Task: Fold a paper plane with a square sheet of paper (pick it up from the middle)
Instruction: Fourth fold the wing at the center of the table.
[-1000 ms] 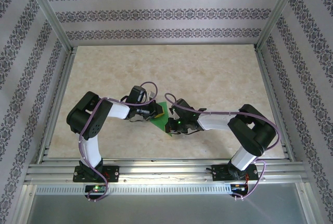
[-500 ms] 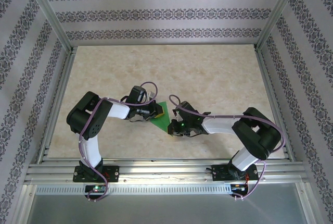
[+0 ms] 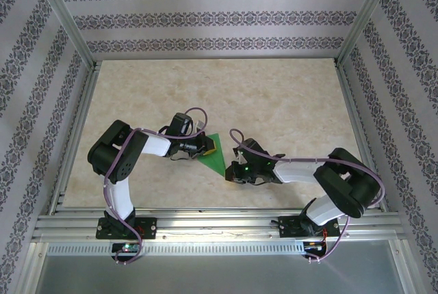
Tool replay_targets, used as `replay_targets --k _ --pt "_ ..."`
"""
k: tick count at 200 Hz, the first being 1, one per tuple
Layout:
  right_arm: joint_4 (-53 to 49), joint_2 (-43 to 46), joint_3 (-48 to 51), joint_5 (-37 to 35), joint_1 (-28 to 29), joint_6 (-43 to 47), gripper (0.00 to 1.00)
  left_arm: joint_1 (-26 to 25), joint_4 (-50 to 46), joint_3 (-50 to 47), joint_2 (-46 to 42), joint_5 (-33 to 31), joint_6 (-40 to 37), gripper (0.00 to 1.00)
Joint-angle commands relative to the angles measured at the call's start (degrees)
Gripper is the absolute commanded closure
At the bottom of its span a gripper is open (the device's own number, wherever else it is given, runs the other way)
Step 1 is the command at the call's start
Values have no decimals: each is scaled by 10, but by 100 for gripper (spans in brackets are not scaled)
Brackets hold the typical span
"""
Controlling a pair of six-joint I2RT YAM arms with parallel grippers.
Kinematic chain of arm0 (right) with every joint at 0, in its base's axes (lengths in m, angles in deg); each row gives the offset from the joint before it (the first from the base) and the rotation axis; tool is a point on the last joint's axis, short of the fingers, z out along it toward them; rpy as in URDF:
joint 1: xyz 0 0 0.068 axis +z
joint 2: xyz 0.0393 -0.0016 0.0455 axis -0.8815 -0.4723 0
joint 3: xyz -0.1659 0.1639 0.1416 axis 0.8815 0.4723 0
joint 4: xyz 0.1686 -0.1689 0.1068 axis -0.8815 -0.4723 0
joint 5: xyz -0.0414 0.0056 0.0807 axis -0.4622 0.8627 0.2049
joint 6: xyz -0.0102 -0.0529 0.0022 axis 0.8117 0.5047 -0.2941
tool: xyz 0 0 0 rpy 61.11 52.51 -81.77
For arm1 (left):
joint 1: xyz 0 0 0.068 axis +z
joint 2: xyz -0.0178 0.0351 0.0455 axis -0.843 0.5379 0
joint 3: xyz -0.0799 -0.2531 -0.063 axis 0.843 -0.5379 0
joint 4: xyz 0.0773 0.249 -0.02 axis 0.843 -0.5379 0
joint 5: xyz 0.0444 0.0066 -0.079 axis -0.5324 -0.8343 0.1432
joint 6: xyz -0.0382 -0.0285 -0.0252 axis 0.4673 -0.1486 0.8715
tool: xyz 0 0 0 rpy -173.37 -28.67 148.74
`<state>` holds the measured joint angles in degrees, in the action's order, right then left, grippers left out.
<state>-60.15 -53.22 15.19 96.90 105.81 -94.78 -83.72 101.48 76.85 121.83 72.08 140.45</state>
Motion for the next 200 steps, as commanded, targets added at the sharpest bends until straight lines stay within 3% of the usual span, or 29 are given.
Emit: replay_targets --k 1,60,139,200 --pt "-52 22 17 7 -5 -3 93 -4 -16 -18 21 -17 3 91" --pt "-27 102 -3 6 -43 -37 94 -5 -5 -26 14 -23 13 91" --pt "24 -84 -134 68 -55 -57 93 -7 17 -43 10 -30 26 91" --pt "15 -140 -156 60 -59 -52 93 -9 7 -34 11 -27 19 92"
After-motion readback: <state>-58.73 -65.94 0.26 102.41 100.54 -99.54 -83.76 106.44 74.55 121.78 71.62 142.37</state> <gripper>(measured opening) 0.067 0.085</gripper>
